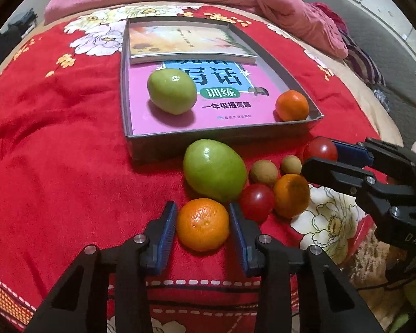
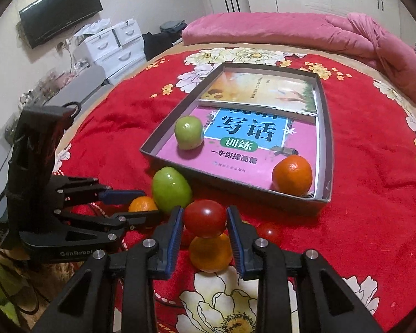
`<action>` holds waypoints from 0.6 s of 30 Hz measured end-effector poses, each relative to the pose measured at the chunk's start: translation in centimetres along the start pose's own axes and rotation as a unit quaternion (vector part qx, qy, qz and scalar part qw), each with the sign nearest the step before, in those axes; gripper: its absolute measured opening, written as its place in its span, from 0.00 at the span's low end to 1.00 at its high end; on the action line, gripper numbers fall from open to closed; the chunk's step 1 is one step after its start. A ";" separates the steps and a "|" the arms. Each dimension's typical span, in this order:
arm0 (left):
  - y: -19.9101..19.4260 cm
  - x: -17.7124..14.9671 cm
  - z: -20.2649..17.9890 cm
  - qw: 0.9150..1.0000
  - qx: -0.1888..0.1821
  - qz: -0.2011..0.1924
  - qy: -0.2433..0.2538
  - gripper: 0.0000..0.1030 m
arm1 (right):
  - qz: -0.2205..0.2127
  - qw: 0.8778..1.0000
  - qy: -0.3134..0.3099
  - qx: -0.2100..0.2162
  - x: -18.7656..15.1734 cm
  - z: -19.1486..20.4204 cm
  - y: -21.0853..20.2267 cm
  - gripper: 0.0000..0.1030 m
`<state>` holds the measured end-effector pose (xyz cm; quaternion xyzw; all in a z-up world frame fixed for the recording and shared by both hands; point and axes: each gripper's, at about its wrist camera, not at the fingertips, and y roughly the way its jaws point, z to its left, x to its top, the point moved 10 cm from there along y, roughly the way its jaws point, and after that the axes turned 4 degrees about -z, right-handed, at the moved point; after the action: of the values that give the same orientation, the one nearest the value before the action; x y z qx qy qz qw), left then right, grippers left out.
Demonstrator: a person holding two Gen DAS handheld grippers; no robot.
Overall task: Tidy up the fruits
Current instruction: 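Grasp a red tomato with the right tool while the left tool grasps a tangerine, then lift the red tomato and tangerine toward the tray with both tools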
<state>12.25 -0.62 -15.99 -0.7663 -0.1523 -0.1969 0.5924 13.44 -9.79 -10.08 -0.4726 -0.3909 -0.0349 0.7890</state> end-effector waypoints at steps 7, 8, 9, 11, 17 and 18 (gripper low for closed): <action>-0.9 0.0 0.3 1.000 -0.001 -0.004 -0.012 0.38 | -0.008 1.000 0.001 0.001 0.2 0.1 -0.6 0.31; -1.2 0.1 0.4 1.000 0.000 -0.007 -0.013 0.38 | -0.010 1.000 0.001 0.002 0.3 0.1 -0.7 0.31; -1.4 0.2 0.5 1.000 0.000 -0.008 -0.015 0.38 | -0.013 1.000 0.002 0.002 0.5 0.1 -0.9 0.31; -2.0 0.5 0.6 1.000 0.001 -0.015 -0.019 0.38 | -0.017 1.000 0.003 0.001 0.7 0.1 -1.1 0.31; -3.9 1.4 0.5 0.999 0.001 -0.035 -0.021 0.38 | -0.032 0.999 0.007 0.000 1.4 0.0 -2.0 0.31; -4.3 1.6 0.4 0.999 -0.001 -0.038 -0.022 0.38 | -0.035 0.999 0.008 0.000 1.6 0.0 -2.2 0.31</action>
<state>11.71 0.87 -11.67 -0.7644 -0.1941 -0.2027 0.5805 13.59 -10.53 -7.48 -0.4583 -0.4006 -0.0665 0.7906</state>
